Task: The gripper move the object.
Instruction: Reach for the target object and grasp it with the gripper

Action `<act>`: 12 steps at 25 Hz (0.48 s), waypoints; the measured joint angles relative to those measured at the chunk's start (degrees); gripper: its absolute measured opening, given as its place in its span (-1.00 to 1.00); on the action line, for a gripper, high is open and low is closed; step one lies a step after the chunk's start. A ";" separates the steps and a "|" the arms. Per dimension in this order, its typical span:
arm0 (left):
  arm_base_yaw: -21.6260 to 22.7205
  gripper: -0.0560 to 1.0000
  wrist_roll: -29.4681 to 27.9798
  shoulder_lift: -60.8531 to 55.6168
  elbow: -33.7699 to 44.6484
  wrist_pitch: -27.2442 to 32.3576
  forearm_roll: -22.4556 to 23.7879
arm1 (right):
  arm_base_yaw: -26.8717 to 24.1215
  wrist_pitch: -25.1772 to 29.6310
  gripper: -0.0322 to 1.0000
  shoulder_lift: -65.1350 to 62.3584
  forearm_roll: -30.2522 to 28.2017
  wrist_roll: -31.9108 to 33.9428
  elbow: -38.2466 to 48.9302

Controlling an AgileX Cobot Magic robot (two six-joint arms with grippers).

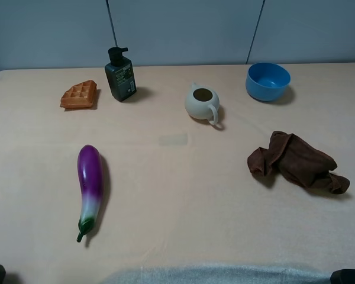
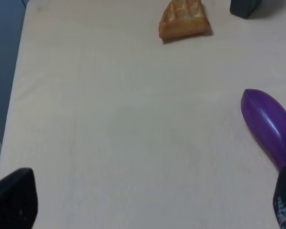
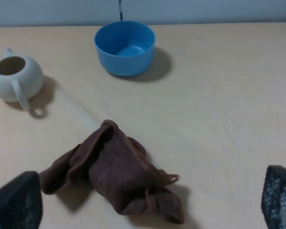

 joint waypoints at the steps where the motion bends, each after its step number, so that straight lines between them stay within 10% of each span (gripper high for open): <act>1: 0.00 0.98 0.00 0.00 0.00 0.00 0.00 | 0.00 0.00 0.40 0.00 0.00 0.00 0.00; 12: 0.00 0.98 0.00 0.00 0.00 0.00 0.00 | 0.00 0.00 0.40 0.00 0.00 0.04 0.00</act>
